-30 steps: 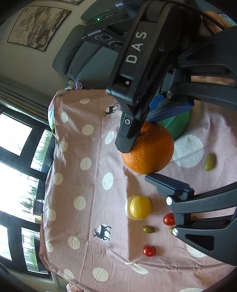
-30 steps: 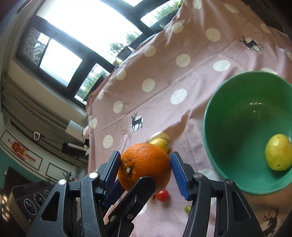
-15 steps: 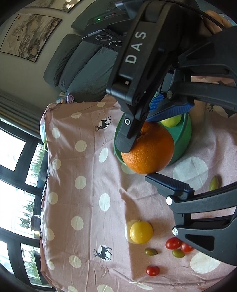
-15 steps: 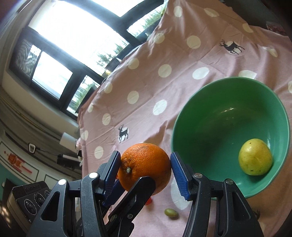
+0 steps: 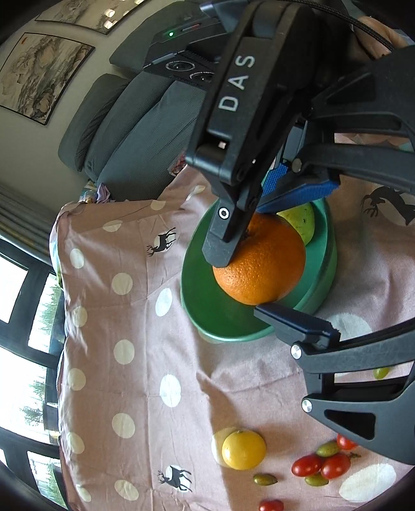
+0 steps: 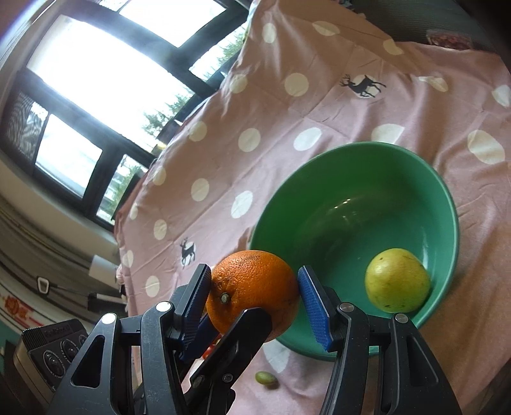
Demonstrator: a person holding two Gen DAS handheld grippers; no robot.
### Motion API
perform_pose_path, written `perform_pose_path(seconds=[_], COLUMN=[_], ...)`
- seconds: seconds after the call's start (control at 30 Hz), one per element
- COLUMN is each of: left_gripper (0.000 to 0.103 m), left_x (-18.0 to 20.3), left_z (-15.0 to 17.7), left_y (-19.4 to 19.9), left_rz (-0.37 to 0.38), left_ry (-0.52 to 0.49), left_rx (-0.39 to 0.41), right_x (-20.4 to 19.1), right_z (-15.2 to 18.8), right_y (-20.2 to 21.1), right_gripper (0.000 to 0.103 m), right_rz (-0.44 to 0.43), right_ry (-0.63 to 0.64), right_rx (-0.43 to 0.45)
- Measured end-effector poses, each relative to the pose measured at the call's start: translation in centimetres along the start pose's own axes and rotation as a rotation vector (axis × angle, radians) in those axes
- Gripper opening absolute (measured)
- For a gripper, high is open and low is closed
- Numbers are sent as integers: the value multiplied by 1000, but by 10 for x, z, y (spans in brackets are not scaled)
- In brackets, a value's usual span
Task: Organize fruits
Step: 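Carry the orange in the right tool over the green bowl, then lower the orange into the bowl and open the right tool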
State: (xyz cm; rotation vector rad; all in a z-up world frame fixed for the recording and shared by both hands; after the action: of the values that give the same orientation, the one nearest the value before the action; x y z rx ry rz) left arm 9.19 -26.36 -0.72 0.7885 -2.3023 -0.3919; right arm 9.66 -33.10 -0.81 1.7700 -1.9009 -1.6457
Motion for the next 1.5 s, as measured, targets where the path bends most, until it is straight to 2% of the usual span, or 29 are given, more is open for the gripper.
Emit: perform_pose_path(seconds=[0.3, 0.9, 1.2, 1.33, 1.5], left_gripper=[58, 57, 57, 57, 57], left_x=[4, 2, 0, -1, -4], left_z=[3, 11, 15, 14, 13], left_y=[-17, -38, -48, -48, -39], left_rz=[45, 84, 52, 27, 22], left_ry=[14, 49, 45, 21, 23], left_rx=[-38, -89, -116, -107, -92], right_x=[19, 38, 40, 43, 39], right_z=[-5, -5, -3, -1, -2], right_y=[-4, -10, -14, -18, -17], right_gripper=[60, 60, 60, 60, 60], right_rz=[55, 139, 191, 228, 227], right_ry=[-31, -51, -45, -39, -29], right_rx=[-7, -27, -37, -47, -33])
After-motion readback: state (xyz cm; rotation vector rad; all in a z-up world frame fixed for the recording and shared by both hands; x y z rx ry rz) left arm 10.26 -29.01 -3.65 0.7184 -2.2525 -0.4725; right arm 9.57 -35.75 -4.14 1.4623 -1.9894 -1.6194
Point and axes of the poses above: each gripper's, at about its wrist camera, not at the fingertips, and y roughly against the way its jaws point, x to its right, z to its underside, the point moved 8 cm from there along -y, roughly the way its jaws point, and after that the axes turned 11 degrees about z, right-handed, at the moved point
